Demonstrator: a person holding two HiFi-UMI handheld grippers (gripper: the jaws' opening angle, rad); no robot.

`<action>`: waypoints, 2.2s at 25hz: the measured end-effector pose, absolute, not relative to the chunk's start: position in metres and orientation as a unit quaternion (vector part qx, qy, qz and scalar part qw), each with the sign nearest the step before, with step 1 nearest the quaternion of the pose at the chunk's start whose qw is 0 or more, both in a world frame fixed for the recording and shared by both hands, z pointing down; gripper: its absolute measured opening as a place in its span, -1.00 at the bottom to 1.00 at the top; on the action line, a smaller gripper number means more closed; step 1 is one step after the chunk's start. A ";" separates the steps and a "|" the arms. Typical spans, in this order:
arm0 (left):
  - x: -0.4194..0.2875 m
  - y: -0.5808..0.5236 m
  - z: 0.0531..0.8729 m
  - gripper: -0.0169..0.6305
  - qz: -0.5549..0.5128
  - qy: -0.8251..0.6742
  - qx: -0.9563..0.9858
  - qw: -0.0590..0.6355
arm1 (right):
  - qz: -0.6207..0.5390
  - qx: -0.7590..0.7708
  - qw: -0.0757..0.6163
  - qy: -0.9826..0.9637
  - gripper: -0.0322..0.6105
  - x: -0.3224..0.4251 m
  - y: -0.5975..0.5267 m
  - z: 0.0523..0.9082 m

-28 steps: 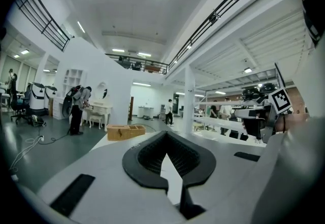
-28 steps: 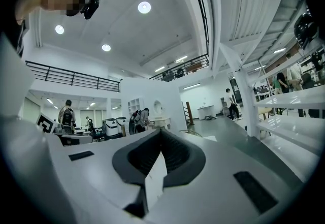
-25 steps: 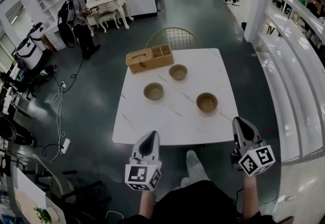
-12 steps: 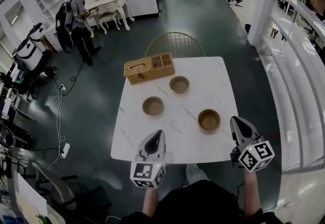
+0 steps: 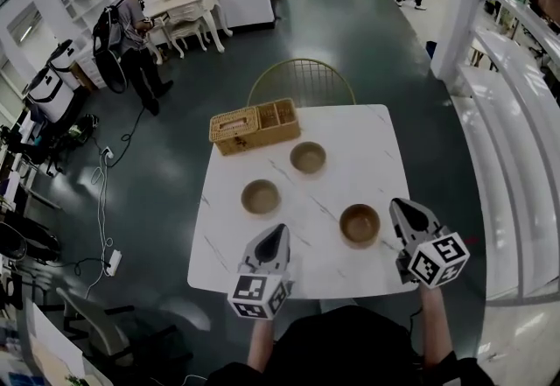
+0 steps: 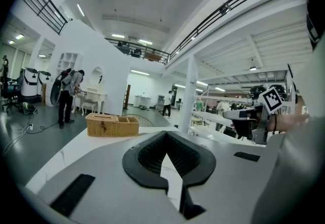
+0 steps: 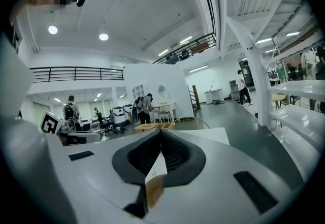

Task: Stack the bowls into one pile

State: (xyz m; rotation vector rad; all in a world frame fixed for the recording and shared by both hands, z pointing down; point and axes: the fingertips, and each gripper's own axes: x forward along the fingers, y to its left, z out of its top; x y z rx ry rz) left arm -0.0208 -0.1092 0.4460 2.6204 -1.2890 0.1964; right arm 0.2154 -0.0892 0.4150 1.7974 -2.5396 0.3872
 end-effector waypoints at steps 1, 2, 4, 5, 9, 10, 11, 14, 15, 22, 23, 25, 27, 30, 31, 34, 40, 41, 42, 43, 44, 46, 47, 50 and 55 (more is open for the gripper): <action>-0.018 -0.114 0.449 -0.91 0.068 -0.436 0.890 0.111 | 0.129 0.571 0.008 -0.811 -0.86 0.217 -0.095 0.419; -0.015 -0.119 0.453 -0.91 0.070 -0.435 0.890 0.116 | 0.137 0.568 0.014 -0.812 -0.86 0.218 -0.101 0.424; -0.010 -0.127 0.460 -0.91 0.074 -0.432 0.890 0.127 | 0.155 0.561 0.027 -0.813 -0.86 0.219 -0.112 0.435; -0.007 -0.129 0.464 -0.91 0.075 -0.430 0.890 0.133 | 0.165 0.557 0.034 -0.813 -0.86 0.219 -0.115 0.441; 0.006 -0.137 0.479 -0.91 0.083 -0.418 0.891 0.153 | 0.198 0.540 0.069 -0.815 -0.85 0.219 -0.130 0.470; 0.009 -0.139 0.484 -0.91 0.087 -0.415 0.892 0.157 | 0.206 0.537 0.075 -0.815 -0.85 0.219 -0.134 0.478; 0.011 -0.140 0.489 -0.91 0.091 -0.411 0.892 0.163 | 0.217 0.536 0.077 -0.812 -0.85 0.220 -0.138 0.485; 0.016 -0.145 0.505 -0.91 0.099 -0.398 0.891 0.193 | 0.272 0.525 0.068 -0.804 -0.85 0.219 -0.148 0.502; 0.018 -0.146 0.509 -0.91 0.102 -0.395 0.890 0.203 | 0.283 0.519 0.070 -0.804 -0.85 0.218 -0.151 0.506; 0.023 -0.150 0.534 -0.91 0.127 -0.376 0.885 0.243 | 0.326 0.507 0.114 -0.790 -0.59 0.217 -0.158 0.546; 0.024 -0.152 0.537 -0.91 0.129 -0.373 0.885 0.247 | 0.331 0.508 0.119 -0.786 -0.58 0.217 -0.159 0.553; 0.025 -0.154 0.543 -0.91 0.134 -0.366 0.885 0.256 | 0.339 0.511 0.133 -0.779 -0.56 0.218 -0.161 0.565; 0.025 -0.156 0.548 -0.91 0.138 -0.360 0.885 0.263 | 0.349 0.514 0.138 -0.772 -0.51 0.219 -0.161 0.576; 0.026 -0.160 0.554 -0.91 0.140 -0.352 0.884 0.274 | 0.367 0.510 0.139 -0.765 -0.47 0.215 -0.162 0.587; 0.027 -0.161 0.556 -0.91 0.141 -0.350 0.883 0.278 | 0.372 0.508 0.143 -0.764 -0.47 0.215 -0.162 0.591; 0.030 -0.159 0.562 -0.91 0.143 -0.344 0.882 0.288 | 0.392 0.500 0.154 -0.756 -0.47 0.214 -0.157 0.602; 0.030 -0.159 0.569 -0.91 0.146 -0.339 0.878 0.304 | 0.423 0.490 0.172 -0.743 -0.51 0.209 -0.153 0.616; 0.029 -0.158 0.571 -0.91 0.148 -0.339 0.877 0.306 | 0.425 0.491 0.175 -0.740 -0.58 0.209 -0.152 0.619; 0.028 -0.158 0.573 -0.91 0.149 -0.339 0.877 0.307 | 0.425 0.493 0.178 -0.738 -0.66 0.209 -0.152 0.620; 0.027 -0.158 0.574 -0.91 0.150 -0.339 0.876 0.308 | 0.423 0.495 0.181 -0.737 -0.71 0.209 -0.152 0.622; 0.026 -0.158 0.575 -0.91 0.150 -0.340 0.876 0.308 | 0.421 0.496 0.184 -0.737 -0.73 0.209 -0.152 0.622; 0.024 -0.159 0.575 -0.91 0.149 -0.341 0.875 0.309 | 0.419 0.496 0.187 -0.737 -0.79 0.209 -0.152 0.622; 0.023 -0.160 0.575 -0.91 0.149 -0.342 0.875 0.310 | 0.418 0.495 0.189 -0.738 -0.80 0.209 -0.152 0.622; 0.021 -0.161 0.575 -0.91 0.147 -0.345 0.874 0.310 | 0.416 0.491 0.190 -0.742 -0.81 0.207 -0.152 0.621; 0.013 -0.162 0.573 -0.91 0.143 -0.354 0.871 0.308 | 0.420 0.485 0.162 -0.749 -0.82 0.202 -0.154 0.609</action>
